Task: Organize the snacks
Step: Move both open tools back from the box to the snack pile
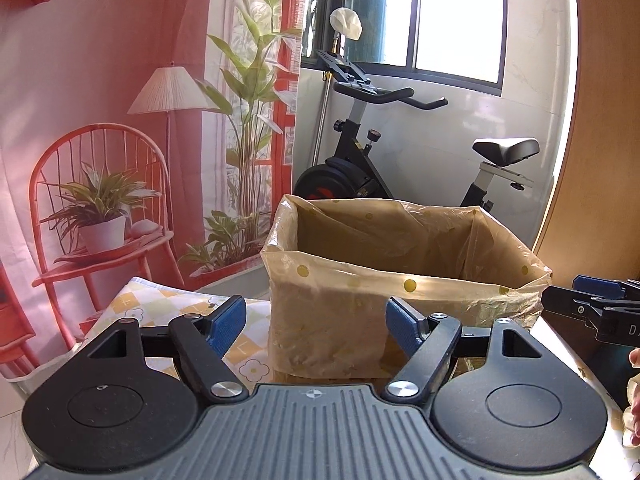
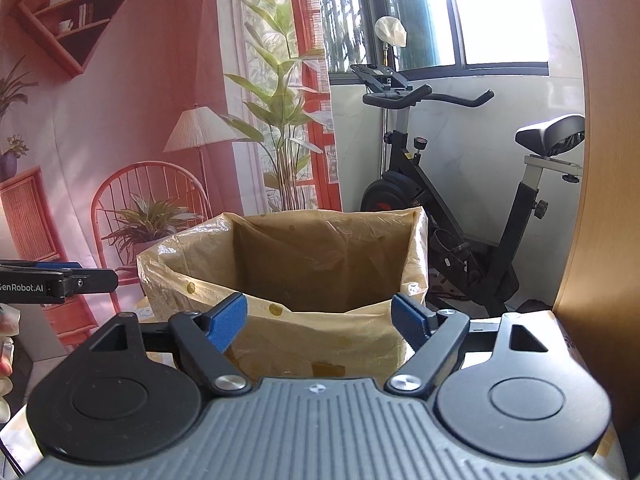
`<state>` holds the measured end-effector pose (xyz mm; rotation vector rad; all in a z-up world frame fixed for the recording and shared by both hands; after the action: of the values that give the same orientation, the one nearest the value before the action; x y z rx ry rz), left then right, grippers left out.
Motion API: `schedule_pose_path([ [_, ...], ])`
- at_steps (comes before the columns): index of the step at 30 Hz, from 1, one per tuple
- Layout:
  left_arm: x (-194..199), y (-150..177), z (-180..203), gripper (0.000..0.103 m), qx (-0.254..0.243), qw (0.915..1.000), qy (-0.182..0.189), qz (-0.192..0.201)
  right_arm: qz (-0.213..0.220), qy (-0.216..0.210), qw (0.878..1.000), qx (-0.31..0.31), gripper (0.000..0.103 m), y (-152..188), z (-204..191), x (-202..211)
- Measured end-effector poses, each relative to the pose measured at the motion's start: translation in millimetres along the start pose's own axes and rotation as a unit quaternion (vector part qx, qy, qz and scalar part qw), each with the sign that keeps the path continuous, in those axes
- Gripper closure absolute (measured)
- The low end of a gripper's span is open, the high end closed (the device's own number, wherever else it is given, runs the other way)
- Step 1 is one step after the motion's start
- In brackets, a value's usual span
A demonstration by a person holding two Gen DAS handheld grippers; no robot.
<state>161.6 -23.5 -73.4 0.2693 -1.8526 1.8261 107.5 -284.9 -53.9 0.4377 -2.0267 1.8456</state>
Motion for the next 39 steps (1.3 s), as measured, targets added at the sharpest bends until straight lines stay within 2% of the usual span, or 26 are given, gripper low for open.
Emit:
schedule_pose_path([
  [8,22,33,-15,0.024,0.011,0.9999,-0.010,-0.004,0.002,-0.010,1.000,-0.010,0.019,30,-6,21],
  [17,32,75,-22,0.024,0.025,0.9994,-0.003,-0.026,-0.015,-0.017,1.000,0.018,0.019,73,-21,30],
  [25,21,119,-16,0.024,0.020,0.9969,0.027,-0.071,-0.059,-0.027,0.997,0.033,0.020,122,-39,27],
  [29,2,138,-13,0.024,0.028,0.9945,0.022,-0.099,-0.084,-0.024,0.995,0.039,0.020,143,-44,23],
  [35,-29,160,-2,0.023,0.047,0.9902,0.030,-0.128,-0.097,-0.015,0.994,0.042,0.020,156,-46,17],
  [39,-33,176,0,0.020,0.048,0.9876,0.038,-0.145,-0.103,-0.014,0.994,0.042,0.020,164,-46,19],
])
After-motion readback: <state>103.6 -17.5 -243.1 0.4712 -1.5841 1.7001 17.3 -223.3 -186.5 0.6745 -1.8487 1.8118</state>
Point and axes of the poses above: each gripper's, at about its wrist camera, not at the fingertips, and x roughly against the way its jaws point, z to its right, y to its underside, the point moved 4 cm from there along -x, roughly the way its jaws point, and after that the axes turned 2 degrees about -z, right-handed, at the moved point
